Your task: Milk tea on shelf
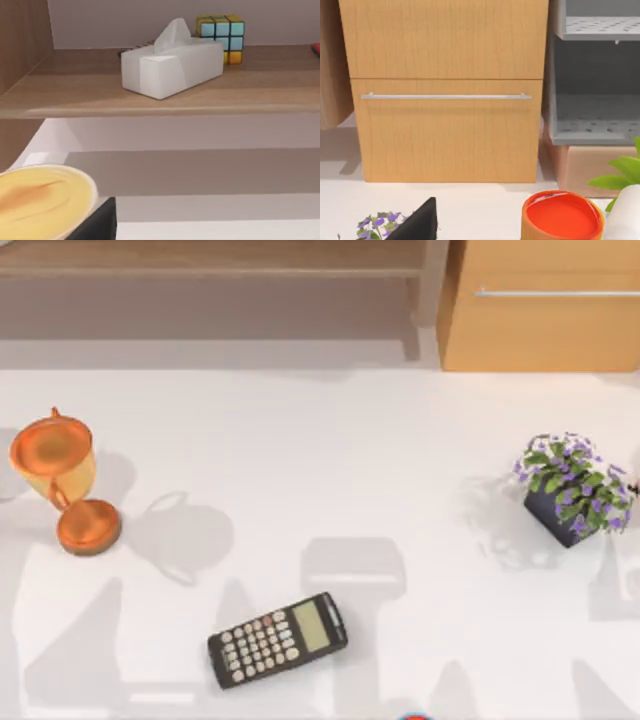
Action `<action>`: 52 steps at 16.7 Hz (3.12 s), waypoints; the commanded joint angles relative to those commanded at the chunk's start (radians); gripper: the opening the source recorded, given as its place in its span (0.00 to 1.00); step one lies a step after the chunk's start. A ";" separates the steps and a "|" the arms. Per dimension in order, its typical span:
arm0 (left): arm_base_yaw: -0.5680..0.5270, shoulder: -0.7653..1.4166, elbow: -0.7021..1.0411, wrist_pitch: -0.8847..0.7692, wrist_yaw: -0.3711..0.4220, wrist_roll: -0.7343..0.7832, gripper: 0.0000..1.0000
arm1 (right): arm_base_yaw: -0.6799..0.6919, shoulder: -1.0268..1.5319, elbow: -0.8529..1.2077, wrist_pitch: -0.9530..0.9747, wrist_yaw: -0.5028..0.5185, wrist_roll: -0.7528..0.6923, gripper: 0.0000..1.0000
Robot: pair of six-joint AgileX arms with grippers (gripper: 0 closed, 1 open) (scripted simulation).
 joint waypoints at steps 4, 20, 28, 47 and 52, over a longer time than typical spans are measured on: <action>0.142 0.435 0.077 0.276 0.150 0.019 1.00 | 0.000 0.000 0.000 0.000 0.000 0.000 1.00; 0.382 1.099 0.221 0.759 0.403 0.053 1.00 | 0.000 0.000 0.000 0.000 0.000 0.000 1.00; 0.262 1.209 0.419 0.691 0.283 0.031 1.00 | 0.000 0.000 0.000 0.000 0.000 0.000 1.00; 0.216 1.247 0.490 0.663 0.238 0.023 0.10 | 0.000 0.000 0.000 0.000 0.000 0.000 1.00; 0.216 1.247 0.490 0.663 0.238 0.023 0.00 | 0.000 0.000 0.000 0.000 0.000 0.000 1.00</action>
